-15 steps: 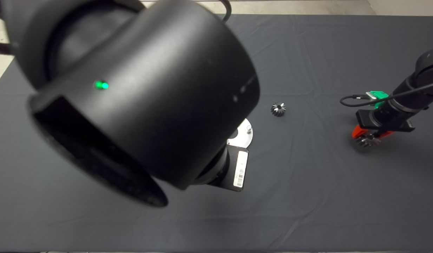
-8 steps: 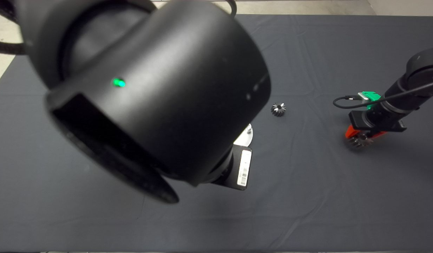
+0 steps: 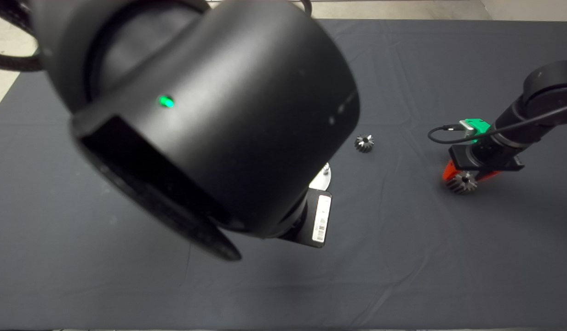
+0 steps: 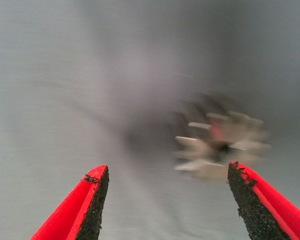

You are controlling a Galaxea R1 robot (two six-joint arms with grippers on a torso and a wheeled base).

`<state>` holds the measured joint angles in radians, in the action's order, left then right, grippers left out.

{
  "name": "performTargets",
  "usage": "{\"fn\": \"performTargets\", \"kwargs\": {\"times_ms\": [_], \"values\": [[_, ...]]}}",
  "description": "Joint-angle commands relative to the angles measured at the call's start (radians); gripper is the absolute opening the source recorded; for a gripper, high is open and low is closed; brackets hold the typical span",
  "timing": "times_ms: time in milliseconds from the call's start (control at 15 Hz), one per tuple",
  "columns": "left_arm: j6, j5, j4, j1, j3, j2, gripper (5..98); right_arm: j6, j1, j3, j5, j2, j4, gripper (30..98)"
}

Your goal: Remove an incorrectly installed larger gear and replace it with the correct smaller gear

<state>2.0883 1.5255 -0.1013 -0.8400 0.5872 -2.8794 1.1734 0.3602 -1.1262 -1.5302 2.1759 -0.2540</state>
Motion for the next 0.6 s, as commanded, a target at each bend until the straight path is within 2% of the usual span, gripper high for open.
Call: {"fn": "performTargets", "kwargs": {"times_ms": [0,200,267,467,533], "values": [[-0.004,0.071,0.006,-0.019,0.002,-0.01,54.6,0.017,0.189,-0.019,-0.105,0.16,-0.017,62.9],[-0.005,0.073,0.006,-0.019,0.005,-0.01,54.6,0.017,0.323,-0.05,-0.105,0.261,-0.014,68.7],[-0.005,0.073,0.006,-0.019,0.005,-0.01,54.6,0.017,0.35,-0.059,-0.105,0.308,-0.013,72.1],[-0.005,0.071,0.006,-0.019,0.005,-0.01,54.6,0.015,0.347,-0.131,-0.099,0.408,-0.015,73.8],[-0.005,0.071,0.006,-0.019,0.005,-0.01,54.6,0.015,0.324,-0.147,-0.098,0.422,-0.017,73.8]]}}
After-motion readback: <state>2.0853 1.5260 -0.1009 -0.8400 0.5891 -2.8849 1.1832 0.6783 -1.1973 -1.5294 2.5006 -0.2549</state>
